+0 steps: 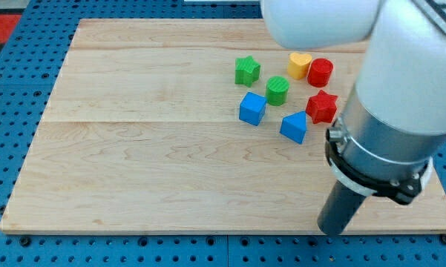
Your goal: Push yellow hexagon to the bottom of red circle
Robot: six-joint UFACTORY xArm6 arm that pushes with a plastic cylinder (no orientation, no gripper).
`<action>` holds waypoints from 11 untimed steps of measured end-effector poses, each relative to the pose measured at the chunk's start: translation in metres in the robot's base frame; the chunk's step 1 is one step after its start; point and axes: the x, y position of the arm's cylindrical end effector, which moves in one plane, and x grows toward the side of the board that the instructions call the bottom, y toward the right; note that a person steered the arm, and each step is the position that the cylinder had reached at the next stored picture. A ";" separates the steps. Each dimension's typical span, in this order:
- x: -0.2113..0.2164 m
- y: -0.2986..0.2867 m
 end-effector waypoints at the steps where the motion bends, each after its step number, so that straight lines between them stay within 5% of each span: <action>1: -0.012 0.002; 6: -0.055 0.103; 8: -0.097 0.104; 11: -0.104 0.088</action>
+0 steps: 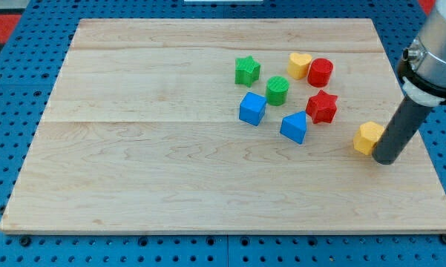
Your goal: Push yellow hexagon to the bottom of red circle
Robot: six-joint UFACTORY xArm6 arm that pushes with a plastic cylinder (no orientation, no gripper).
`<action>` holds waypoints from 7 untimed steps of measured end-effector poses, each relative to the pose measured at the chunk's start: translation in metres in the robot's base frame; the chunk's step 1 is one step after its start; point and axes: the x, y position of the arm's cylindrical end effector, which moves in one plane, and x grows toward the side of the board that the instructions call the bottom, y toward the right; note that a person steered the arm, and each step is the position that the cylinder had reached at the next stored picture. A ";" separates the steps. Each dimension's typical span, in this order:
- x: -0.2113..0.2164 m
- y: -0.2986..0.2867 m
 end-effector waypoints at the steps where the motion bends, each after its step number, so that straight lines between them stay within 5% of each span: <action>1: -0.005 -0.009; 7: -0.079 -0.009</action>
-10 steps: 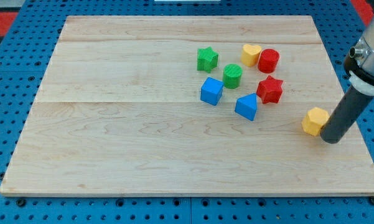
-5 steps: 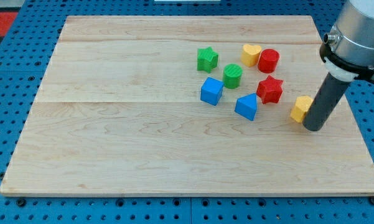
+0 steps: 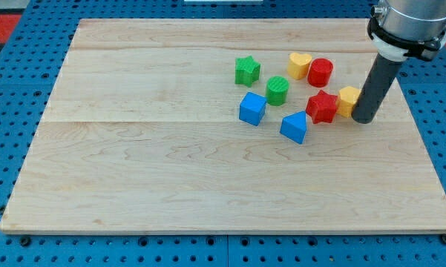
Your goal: Push yellow hexagon to the bottom of red circle
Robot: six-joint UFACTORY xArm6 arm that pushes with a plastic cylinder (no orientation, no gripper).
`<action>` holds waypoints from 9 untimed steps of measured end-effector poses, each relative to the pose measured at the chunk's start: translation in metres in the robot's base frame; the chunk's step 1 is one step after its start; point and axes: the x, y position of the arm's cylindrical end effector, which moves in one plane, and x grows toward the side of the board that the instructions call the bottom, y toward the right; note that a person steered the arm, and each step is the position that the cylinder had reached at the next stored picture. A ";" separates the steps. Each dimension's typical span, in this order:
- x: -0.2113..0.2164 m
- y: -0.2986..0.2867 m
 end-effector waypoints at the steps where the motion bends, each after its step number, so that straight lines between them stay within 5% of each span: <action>1: -0.012 0.003; 9: -0.050 -0.021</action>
